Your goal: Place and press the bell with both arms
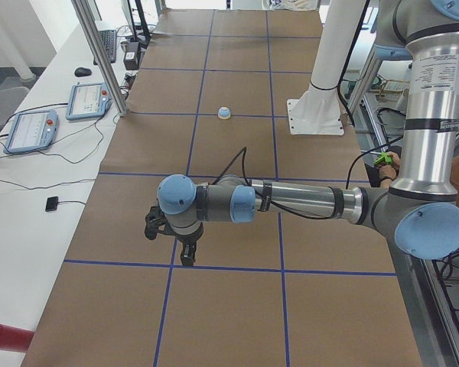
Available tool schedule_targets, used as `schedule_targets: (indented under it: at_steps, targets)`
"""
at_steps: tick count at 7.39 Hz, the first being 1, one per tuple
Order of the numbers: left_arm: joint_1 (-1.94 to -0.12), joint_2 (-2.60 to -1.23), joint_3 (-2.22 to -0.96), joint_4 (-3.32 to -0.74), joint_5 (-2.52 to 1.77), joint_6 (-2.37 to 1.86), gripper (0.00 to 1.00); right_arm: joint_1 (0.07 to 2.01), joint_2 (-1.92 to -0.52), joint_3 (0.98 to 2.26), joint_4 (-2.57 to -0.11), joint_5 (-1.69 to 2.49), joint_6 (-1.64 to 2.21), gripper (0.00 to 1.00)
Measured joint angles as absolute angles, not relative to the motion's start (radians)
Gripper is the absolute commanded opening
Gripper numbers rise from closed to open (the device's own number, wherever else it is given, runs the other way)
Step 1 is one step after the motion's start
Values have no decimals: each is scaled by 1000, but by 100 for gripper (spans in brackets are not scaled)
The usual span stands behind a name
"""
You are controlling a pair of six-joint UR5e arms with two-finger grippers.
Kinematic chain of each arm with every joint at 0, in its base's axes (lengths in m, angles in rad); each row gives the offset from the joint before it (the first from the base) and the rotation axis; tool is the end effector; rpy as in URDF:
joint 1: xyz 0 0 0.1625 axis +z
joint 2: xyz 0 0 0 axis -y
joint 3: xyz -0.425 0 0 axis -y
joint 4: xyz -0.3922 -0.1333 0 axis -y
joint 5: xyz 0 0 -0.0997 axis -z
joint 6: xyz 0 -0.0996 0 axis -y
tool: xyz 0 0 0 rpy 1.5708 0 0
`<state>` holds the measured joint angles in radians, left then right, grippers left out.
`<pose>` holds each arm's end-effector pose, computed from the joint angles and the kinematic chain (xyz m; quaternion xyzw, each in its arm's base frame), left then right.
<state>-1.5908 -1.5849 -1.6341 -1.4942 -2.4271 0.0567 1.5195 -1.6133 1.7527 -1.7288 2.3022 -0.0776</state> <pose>-0.0680 -0.4955 0.6223 0.0163 0.4149 0.0169 0.9096 0.0427 -0.4714 0.6086 -0.0040 -0.3577 -0.0568 0.9321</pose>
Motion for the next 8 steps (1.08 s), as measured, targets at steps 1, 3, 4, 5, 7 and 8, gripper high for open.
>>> schedule_targets:
  at_steps: [1,3,4,5,7,8]
  targets:
    - [-1591,-1585,-1633,-1494,-2428,57,100,1520,-1614,1754,-1729,2302,-78,100]
    - [-1591,-1585,-1631,-1494,-2428,57,100,1520,-1615,1752,-1729,2301,-78,100]
    - [-1591,-1585,-1629,-1493,-2428,57,100,1520,-1615,1751,-1730,2301,-78,100]
    - [-1591,-1585,-1627,-1493,-2428,56,100,1520,-1615,1751,-1730,2302,-77,100]
    - [-1590,-1587,-1628,-1492,-2385,55,100,1520,-1614,1751,-1730,2301,-77,100]
    - [-1590,-1587,-1631,-1491,-2347,55,100,1520,-1614,1751,-1730,2301,-77,100]
